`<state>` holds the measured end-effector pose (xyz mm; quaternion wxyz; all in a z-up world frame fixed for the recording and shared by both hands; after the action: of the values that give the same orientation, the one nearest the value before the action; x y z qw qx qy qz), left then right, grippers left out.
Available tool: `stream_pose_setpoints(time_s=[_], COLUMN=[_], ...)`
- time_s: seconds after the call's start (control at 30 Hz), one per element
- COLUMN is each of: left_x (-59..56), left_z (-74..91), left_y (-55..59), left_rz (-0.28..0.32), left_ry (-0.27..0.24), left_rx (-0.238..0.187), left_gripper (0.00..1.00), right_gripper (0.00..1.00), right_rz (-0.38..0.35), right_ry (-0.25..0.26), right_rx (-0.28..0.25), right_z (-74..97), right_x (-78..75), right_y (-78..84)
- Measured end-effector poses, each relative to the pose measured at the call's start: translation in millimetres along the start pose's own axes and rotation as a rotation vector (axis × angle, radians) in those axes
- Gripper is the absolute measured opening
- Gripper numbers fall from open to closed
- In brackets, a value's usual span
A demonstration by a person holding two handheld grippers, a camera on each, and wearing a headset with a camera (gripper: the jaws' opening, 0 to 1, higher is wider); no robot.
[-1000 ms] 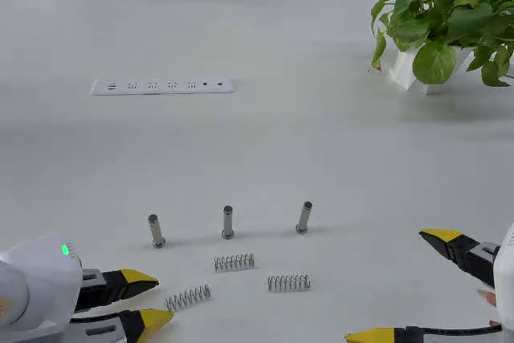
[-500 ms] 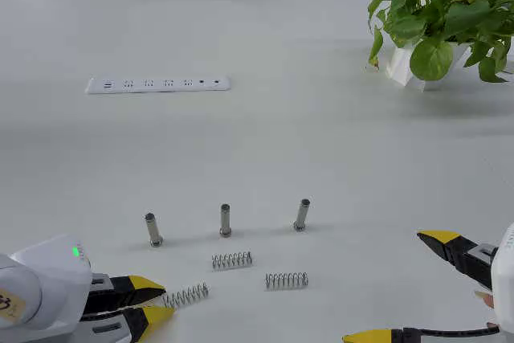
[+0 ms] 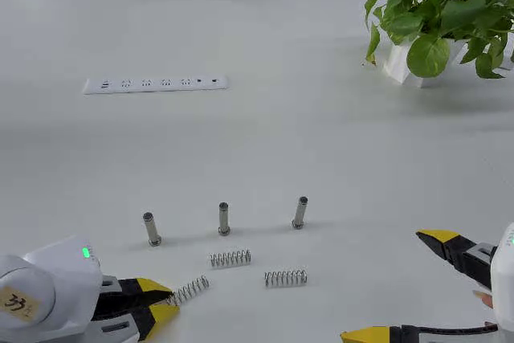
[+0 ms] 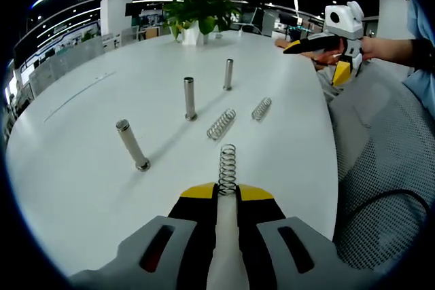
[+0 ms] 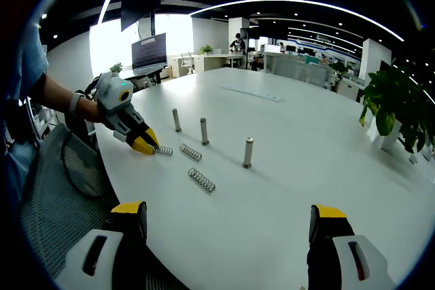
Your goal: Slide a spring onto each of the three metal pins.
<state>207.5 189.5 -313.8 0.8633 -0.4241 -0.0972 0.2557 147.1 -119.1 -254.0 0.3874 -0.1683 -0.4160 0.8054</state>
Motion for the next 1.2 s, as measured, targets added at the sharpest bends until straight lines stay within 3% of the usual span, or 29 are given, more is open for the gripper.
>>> stream_pose_setpoints(time_s=[0.5,0.8,1.2], left_x=[1.2,-6.8,-23.1], left_z=[5.2,12.4,15.4], left_y=[-3.3,-23.0,-50.8], left_rz=[0.040,0.038,0.023], left_ry=[-0.011,-0.006,0.022], left_rx=[-0.034,-0.104,-0.196], left_gripper=[0.06,0.06,0.06], right_gripper=[0.99,0.99,0.99], right_rz=[-0.001,-0.007,-0.067], right_ry=[-0.010,-0.032,-0.085], right_rx=[-0.007,-0.025,-0.108], right_z=[-2.5,-4.9,-7.9], right_x=[2.6,3.7,4.4], right_y=[-1.5,-8.1,-30.2])
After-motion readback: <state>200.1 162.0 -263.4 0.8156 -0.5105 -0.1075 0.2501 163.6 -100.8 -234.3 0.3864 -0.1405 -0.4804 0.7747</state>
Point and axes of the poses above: the centre of the closed fingertips' face, and the gripper's own axes: z roughly backward along the fingers, x roughly to its left, y roughly out of its underside, the point moved 8 cm from there along z, roughly backward along the fingers, and after that the axes turned 4 degrees about -y, right-handed, at the moved point
